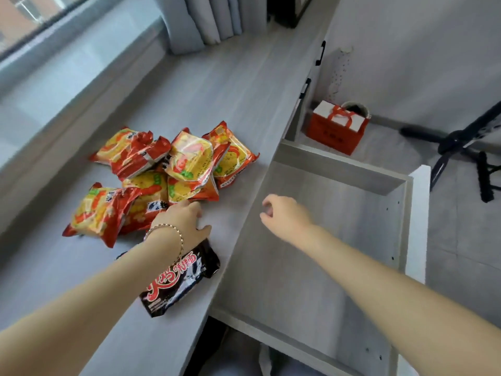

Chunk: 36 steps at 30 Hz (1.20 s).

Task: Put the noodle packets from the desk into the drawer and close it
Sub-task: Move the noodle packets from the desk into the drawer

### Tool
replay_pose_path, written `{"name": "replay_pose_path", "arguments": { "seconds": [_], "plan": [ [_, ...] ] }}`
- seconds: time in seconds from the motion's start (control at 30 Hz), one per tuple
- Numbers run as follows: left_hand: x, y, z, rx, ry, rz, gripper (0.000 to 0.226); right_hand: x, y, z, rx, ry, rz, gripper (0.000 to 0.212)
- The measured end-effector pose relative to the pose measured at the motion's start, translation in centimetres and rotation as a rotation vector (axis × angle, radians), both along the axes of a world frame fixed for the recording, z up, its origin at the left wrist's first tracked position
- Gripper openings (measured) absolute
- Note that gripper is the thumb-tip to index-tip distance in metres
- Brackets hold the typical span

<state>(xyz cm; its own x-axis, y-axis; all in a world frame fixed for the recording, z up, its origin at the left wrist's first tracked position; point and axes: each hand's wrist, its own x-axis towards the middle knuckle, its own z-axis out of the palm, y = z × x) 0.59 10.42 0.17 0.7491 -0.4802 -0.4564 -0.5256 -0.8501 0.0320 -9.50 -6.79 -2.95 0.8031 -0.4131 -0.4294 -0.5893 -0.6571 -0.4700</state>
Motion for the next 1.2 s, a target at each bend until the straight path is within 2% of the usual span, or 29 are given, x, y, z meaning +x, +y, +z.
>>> {"name": "replay_pose_path", "arguments": {
  "seconds": [0.1,0.17,0.27,0.33,0.47,0.6,0.7,0.83,0.9,0.97,1.07,1.2],
  "plan": [
    [0.9,3.6,-0.6,0.110,0.121,0.072,0.089,4.3,4.5,1.3,0.243,-0.149,-0.144,0.054],
    [1.0,4.9,-1.3,0.150,0.187,0.068,0.111,6.5,6.5,1.7,0.498,-0.190,-0.356,0.071],
    [1.4,6.6,-2.6,0.141,0.217,0.104,0.126,10.0,8.8,2.2,0.722,-0.155,-0.608,0.098],
    [1.6,7.0,-3.0,0.131,0.221,0.140,0.128,11.9,9.4,2.2,0.730,-0.121,-0.695,0.099],
    [2.2,7.1,-2.8,0.122,0.248,0.189,0.126,13.4,9.2,1.6,0.744,-0.114,-0.805,0.079],
    [3.1,7.6,-2.3,0.044,0.386,0.297,0.125,12.6,8.6,0.6,0.746,-0.157,-0.749,0.082],
    [3.3,7.8,-1.6,-0.001,0.435,0.271,0.121,11.5,8.1,0.7,0.725,-0.215,-0.756,0.076],
    [2.8,7.0,-0.5,-0.108,0.487,0.283,0.113,8.2,6.1,1.8,0.679,-0.340,-0.809,0.040],
    [2.6,6.0,-0.1,-0.228,0.532,0.363,0.102,5.5,4.3,2.2,0.640,-0.457,-0.806,0.015],
    [2.2,4.8,0.0,-0.381,0.565,0.474,0.083,2.7,2.4,2.0,0.616,-0.522,-0.805,0.019],
    [0.8,1.7,-0.7,-0.563,0.589,0.629,0.059,-0.8,-0.4,0.6,0.638,-0.476,-0.844,0.015],
    [-1.1,-1.8,-1.9,-0.661,0.616,0.717,0.045,-3.4,-2.1,-2.0,0.832,-0.466,-1.005,0.014]
  ]
}}
